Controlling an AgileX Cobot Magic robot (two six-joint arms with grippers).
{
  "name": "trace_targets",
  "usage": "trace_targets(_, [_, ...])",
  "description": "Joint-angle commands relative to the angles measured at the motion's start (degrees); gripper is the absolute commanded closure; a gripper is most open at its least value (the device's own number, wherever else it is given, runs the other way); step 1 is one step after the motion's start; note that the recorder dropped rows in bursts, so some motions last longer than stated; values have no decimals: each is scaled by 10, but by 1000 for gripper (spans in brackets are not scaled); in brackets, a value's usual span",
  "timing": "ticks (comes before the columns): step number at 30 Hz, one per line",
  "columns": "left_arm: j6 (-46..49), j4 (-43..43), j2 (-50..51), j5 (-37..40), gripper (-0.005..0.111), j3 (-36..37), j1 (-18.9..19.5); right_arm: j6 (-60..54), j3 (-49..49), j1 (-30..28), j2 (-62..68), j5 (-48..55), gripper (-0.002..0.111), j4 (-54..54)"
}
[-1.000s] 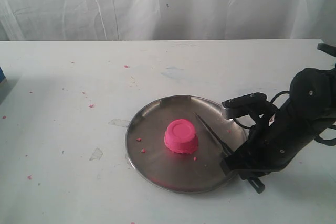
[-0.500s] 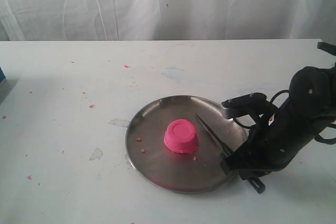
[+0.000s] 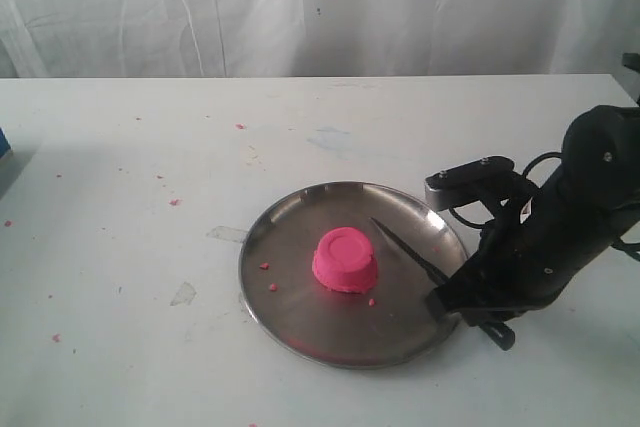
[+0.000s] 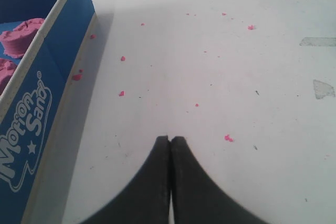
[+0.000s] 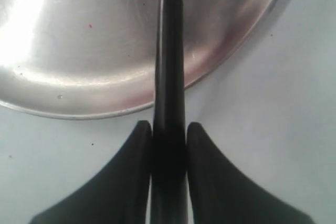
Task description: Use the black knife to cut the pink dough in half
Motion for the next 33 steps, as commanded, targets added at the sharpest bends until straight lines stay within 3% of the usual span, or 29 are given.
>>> trace_targets(1, [-1,-5,-3,1,107,2,2,-1,-4,-3,1,20,108,-9])
trace_targets(17, [-1,-5,-3,1,107,2,2,-1,-5,-3,38,21,108,-15])
trace_targets(26, [-1,-5,-3,1,107,2,2,-1,-5,-3,38,25,89,-16])
trace_targets(33, [-1,-5,-3,1,107,2,2,-1,-5,-3,38,26,89,-16])
